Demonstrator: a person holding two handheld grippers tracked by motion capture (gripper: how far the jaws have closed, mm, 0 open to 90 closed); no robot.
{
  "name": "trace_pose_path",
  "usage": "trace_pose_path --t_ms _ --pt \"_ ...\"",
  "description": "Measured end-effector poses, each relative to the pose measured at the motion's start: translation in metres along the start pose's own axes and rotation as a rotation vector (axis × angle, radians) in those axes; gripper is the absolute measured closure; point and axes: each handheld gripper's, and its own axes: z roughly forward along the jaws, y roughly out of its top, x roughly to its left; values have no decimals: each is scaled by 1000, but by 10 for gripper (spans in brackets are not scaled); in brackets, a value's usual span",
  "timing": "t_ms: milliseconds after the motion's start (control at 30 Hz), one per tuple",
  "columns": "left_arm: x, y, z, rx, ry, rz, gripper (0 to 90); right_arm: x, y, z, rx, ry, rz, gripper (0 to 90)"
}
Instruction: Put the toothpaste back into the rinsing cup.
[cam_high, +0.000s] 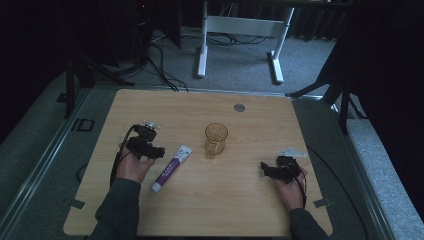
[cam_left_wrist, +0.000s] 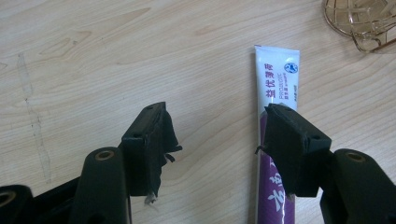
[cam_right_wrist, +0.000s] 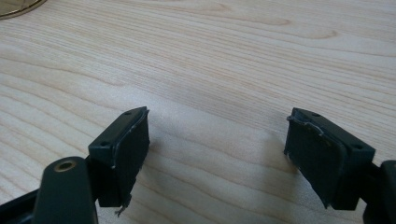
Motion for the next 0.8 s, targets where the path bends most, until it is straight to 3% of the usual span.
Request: trace_pose_path --t_ms 800 --pt "-10 19 3 75 -1 32 395 0 0 0 -1 -1 -3 217"
